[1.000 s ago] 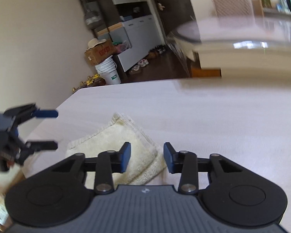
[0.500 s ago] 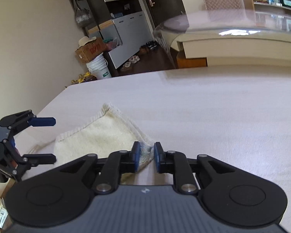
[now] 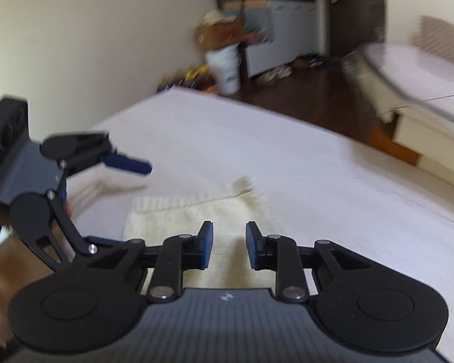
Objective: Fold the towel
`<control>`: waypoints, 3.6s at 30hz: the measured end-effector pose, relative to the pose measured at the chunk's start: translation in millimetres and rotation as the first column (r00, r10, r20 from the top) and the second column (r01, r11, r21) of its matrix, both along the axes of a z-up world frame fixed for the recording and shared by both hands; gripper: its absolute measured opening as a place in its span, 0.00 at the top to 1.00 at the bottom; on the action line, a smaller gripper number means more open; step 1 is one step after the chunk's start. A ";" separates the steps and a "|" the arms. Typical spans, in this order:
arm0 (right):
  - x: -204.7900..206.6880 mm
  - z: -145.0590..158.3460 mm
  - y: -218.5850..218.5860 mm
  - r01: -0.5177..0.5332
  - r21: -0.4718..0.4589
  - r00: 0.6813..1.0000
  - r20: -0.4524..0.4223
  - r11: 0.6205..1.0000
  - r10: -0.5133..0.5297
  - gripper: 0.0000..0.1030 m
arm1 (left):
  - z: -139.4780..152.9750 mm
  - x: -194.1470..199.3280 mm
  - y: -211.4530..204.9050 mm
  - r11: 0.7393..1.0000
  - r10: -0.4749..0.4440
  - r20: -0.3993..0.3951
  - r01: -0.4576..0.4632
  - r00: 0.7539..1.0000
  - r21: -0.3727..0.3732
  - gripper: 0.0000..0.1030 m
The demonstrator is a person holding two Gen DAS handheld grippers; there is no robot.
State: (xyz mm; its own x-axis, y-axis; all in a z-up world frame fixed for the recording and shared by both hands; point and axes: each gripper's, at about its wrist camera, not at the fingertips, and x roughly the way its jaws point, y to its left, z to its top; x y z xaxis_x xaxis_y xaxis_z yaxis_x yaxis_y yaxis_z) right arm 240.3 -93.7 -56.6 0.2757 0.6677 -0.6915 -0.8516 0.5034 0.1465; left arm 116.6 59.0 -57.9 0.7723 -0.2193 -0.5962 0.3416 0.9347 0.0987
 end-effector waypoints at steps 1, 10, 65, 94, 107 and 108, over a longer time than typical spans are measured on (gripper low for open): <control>3.3 -4.6 5.3 -0.005 -0.014 1.000 -0.013 1.000 0.005 0.74 | -0.3 -0.1 0.4 1.000 0.002 -0.001 -0.002 1.000 -0.002 0.03; 24.9 -7.7 0.2 0.055 0.058 0.988 -0.144 0.997 -0.046 0.75 | 0.5 -3.7 -1.1 1.000 0.004 -0.001 -0.004 1.000 0.008 0.03; -115.3 -23.5 -38.3 0.079 0.282 0.966 -0.260 0.956 -0.003 0.41 | 6.0 2.0 44.8 0.978 0.204 0.010 -0.203 0.979 -0.042 0.02; -98.0 -10.4 -51.6 0.322 0.157 0.940 0.067 0.934 -0.335 0.66 | 24.1 -23.9 -5.6 0.989 0.143 0.050 -0.141 0.988 -0.055 0.01; -74.5 -2.0 -47.0 0.317 0.094 0.932 0.152 0.944 -0.329 0.64 | 0.7 -18.3 -25.7 0.995 0.096 0.007 -0.096 0.995 0.025 0.00; -71.0 -1.4 -44.6 0.311 0.090 0.935 0.152 0.946 -0.321 0.64 | 0.5 -18.1 -25.1 0.995 0.098 0.005 -0.098 0.995 0.021 0.00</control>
State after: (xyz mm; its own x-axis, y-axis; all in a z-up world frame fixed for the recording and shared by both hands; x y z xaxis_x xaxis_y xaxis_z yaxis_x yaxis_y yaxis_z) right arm 169.3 -138.3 -58.0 0.5845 0.5687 -0.5787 -0.6649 0.7445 0.0601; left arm 98.6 33.9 -57.4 0.7917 -0.1299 -0.5970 0.2481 0.9613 0.1199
